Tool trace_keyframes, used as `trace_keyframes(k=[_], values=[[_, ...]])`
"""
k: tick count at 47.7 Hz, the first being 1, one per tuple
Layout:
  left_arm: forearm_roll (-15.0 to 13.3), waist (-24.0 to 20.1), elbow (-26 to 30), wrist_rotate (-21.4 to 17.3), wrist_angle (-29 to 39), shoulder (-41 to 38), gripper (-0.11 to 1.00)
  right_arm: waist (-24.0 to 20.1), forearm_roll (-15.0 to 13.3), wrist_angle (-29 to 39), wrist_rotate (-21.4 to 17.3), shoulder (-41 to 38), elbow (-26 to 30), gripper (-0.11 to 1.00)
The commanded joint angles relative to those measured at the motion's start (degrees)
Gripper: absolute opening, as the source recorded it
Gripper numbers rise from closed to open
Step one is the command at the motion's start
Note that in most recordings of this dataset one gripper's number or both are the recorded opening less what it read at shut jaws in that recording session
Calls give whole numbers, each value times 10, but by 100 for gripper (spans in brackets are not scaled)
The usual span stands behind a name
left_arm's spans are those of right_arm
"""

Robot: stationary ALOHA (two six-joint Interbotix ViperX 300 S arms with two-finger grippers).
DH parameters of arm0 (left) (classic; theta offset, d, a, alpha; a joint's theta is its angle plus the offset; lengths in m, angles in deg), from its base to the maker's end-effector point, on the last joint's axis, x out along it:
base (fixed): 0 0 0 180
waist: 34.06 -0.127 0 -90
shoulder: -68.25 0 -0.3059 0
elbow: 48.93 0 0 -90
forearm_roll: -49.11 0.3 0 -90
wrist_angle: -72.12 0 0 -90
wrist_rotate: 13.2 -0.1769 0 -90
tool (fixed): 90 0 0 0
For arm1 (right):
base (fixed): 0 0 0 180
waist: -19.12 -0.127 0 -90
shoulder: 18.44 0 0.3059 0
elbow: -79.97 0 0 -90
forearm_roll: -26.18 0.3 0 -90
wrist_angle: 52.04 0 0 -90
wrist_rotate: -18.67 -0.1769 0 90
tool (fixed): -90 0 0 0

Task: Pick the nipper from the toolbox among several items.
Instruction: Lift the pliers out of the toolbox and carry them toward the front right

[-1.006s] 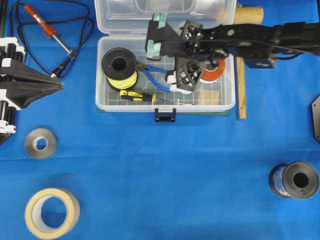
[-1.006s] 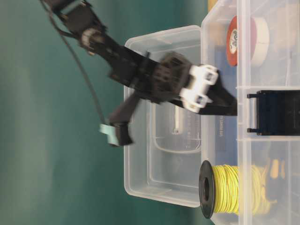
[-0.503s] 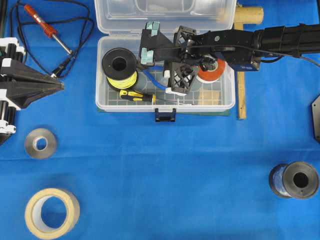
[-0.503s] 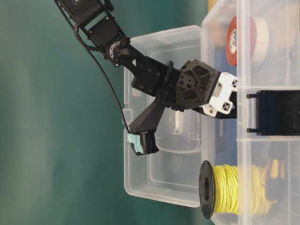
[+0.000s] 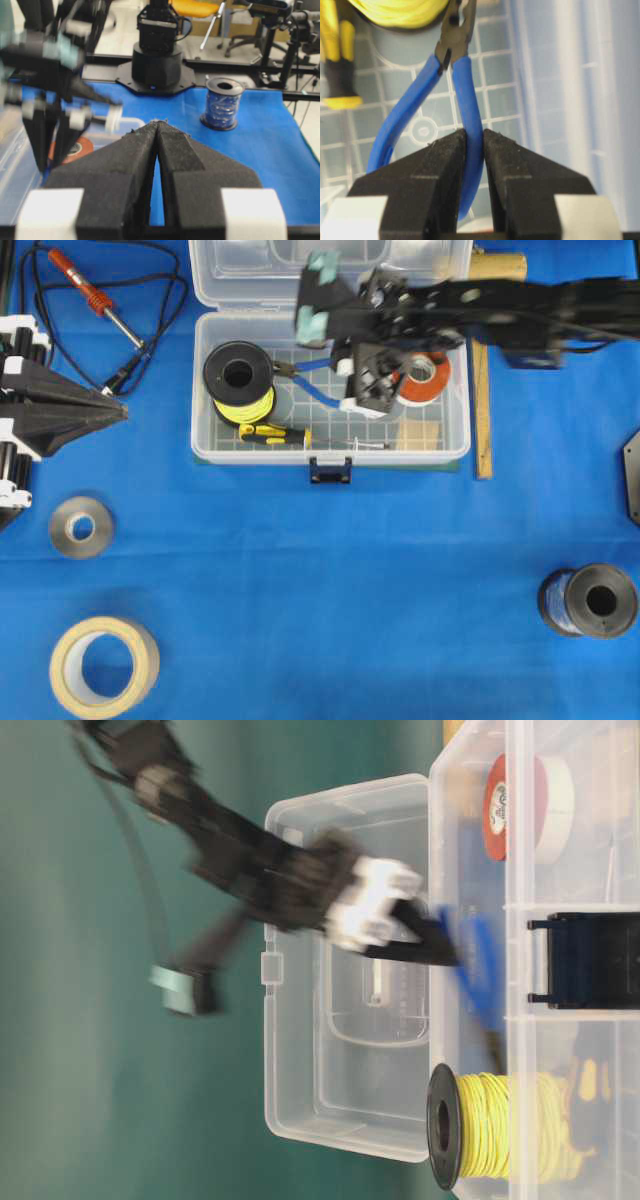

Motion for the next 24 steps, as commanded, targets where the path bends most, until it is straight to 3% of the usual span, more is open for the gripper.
trace_keyframes(k=[1,12,24], values=[[-1,0,4,1,-2,-4,0,-3,0,7,-1,73,-3,13],[-1,0,3,1,-2,-4,0,-46,0,1,-3,185,-49,13],[-1,-1,3,0,-2,-3,0,-148,1,-55,-24,219,-102,13]])
